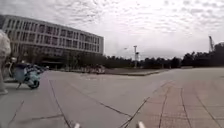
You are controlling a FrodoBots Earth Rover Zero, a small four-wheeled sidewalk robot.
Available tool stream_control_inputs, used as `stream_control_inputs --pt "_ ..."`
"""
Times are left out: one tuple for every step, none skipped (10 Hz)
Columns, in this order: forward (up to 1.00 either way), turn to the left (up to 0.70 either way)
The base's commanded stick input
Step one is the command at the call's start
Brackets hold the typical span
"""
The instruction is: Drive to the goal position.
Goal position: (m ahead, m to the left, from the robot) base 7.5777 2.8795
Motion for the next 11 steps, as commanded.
stream_control_inputs --pt "0.7 0.0" --pt "0.7 0.0" --pt "0.7 0.0" --pt "0.7 0.0" --pt "0.7 0.0" --pt "0.7 0.03" --pt "0.7 0.08" --pt "0.7 0.13" --pt "0.7 0.13" --pt "0.7 0.13" --pt "0.7 0.13"
